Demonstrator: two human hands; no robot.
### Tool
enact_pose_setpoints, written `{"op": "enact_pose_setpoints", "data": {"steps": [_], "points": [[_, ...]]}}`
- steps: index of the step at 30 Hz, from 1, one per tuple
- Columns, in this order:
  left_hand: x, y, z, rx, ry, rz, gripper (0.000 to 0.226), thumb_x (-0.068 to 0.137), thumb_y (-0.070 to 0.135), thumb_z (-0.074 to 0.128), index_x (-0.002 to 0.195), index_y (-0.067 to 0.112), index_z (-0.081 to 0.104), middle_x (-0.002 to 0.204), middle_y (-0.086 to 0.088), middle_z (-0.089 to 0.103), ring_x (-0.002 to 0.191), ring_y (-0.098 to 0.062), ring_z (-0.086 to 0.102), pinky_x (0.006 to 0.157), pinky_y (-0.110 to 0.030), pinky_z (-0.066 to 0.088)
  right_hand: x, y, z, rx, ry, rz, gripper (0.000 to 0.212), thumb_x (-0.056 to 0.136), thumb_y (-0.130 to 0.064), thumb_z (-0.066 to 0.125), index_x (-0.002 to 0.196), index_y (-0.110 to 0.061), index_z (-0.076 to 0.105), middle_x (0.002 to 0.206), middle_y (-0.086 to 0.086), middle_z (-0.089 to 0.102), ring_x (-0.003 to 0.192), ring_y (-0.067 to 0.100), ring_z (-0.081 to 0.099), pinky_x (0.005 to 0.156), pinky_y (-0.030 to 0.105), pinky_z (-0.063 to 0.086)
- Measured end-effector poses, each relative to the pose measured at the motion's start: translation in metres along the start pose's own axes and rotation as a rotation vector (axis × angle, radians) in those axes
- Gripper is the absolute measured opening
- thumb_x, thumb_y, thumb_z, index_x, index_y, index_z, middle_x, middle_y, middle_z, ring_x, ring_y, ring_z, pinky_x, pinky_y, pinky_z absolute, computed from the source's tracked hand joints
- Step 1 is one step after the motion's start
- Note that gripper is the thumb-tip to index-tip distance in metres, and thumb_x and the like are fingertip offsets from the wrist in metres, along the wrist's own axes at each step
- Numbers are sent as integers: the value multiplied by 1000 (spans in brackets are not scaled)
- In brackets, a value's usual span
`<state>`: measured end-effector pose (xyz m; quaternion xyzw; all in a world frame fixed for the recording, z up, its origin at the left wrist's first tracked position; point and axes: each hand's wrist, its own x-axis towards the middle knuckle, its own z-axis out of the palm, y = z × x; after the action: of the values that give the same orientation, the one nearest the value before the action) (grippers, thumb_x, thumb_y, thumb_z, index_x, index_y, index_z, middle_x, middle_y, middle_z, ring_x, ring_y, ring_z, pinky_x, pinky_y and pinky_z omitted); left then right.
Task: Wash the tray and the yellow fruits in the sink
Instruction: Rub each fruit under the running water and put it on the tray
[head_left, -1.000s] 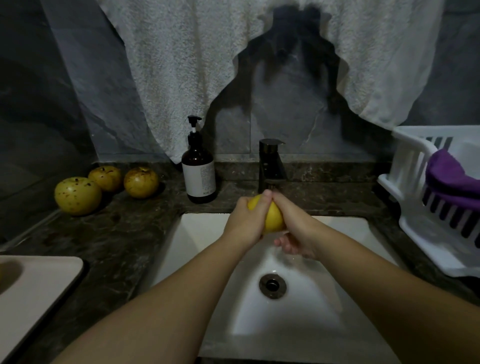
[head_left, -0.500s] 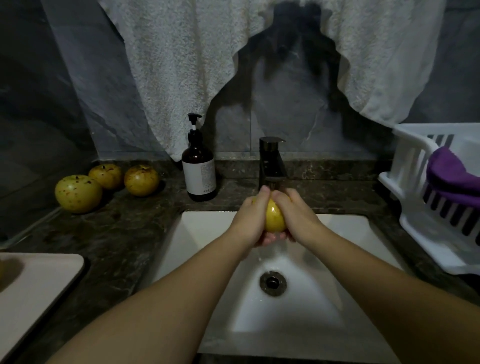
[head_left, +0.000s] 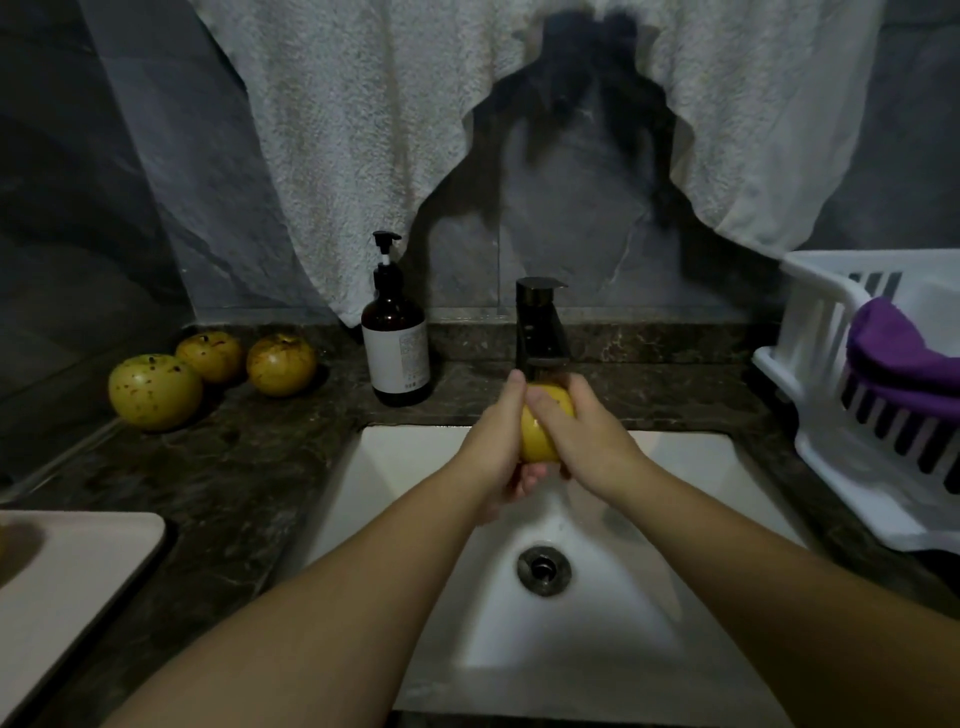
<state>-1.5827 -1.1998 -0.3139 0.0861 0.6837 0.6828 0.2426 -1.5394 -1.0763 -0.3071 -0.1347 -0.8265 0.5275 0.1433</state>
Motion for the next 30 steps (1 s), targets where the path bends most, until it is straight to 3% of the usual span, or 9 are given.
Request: {"op": "enact_pose_setpoints", "data": {"steps": [2, 5, 10, 14, 17, 19, 23, 26, 30], "points": [[4, -2, -3, 54, 29, 57, 60, 94, 80, 40, 117, 28, 59, 74, -5, 71, 57, -17, 65, 54, -28, 50, -1, 2, 2, 54, -65, 60, 50, 96, -70, 44, 134, -37, 46, 109, 6, 66, 80, 18, 70, 55, 30, 52], [5, -4, -3, 197, 119, 198, 49, 93, 76, 48, 117, 35, 56, 104, -5, 71, 82, -23, 72, 64, -34, 57, -2, -4, 5, 325, -137, 309, 57, 94, -75, 40, 128, -31, 50, 83, 14, 71, 49, 17, 64, 40, 20, 39], [3, 1, -1, -12, -8, 19, 50, 95, 76, 41, 117, 35, 58, 72, -9, 74, 57, -22, 70, 46, -23, 47, -2, 2, 2, 13, -43, -60, 47, 96, -65, 52, 136, -40, 47, 117, 0, 64, 93, 17, 68, 63, 32, 58], [4, 3, -6, -38, -57, -60, 52, 92, 76, 51, 127, 38, 57, 104, -14, 77, 80, -28, 79, 58, -29, 58, 3, 4, -7, -19, -35, -27, 74, 89, -65, 63, 149, -34, 34, 129, -4, 57, 97, 12, 63, 65, 27, 57], [2, 6, -15, 0, -146, -158, 63, 87, 78, 57, 132, 34, 61, 118, -8, 71, 81, -24, 78, 58, -29, 58, 6, 5, -13, -201, 40, -33, 101, 69, -79, 66, 152, -33, 30, 133, -5, 52, 107, 15, 59, 81, 40, 59], [1, 7, -16, -10, -161, -154, 66, 83, 75, 67, 131, 30, 63, 117, -7, 69, 83, -20, 75, 60, -29, 59, 5, 4, -14, -298, 26, -76, 115, 57, -83, 63, 154, -33, 25, 138, -6, 53, 103, 9, 54, 77, 30, 52], [1, 8, -15, -90, -107, -77, 64, 83, 61, 77, 135, 28, 59, 122, -9, 69, 92, -17, 72, 64, -26, 59, 7, -8, -24, -246, -213, 39, 126, 60, -74, 75, 158, -45, 0, 146, -4, 45, 107, 13, 58, 68, 32, 60], [3, 7, -16, -131, -67, -61, 66, 82, 62, 78, 135, 29, 57, 123, -12, 68, 86, -20, 71, 61, -27, 58, 10, -24, -37, -363, -227, 93, 120, 69, -59, 76, 158, -46, -3, 159, -1, 28, 123, 26, 52, 74, 37, 58], [7, 6, -10, -163, -50, -46, 63, 81, 60, 80, 131, 26, 60, 118, -9, 71, 85, -19, 72, 64, -28, 58, 10, -53, -43, -361, 132, -214, 74, 83, -50, 57, 150, -37, 29, 157, -3, 29, 125, 19, 47, 90, 36, 43]]}}
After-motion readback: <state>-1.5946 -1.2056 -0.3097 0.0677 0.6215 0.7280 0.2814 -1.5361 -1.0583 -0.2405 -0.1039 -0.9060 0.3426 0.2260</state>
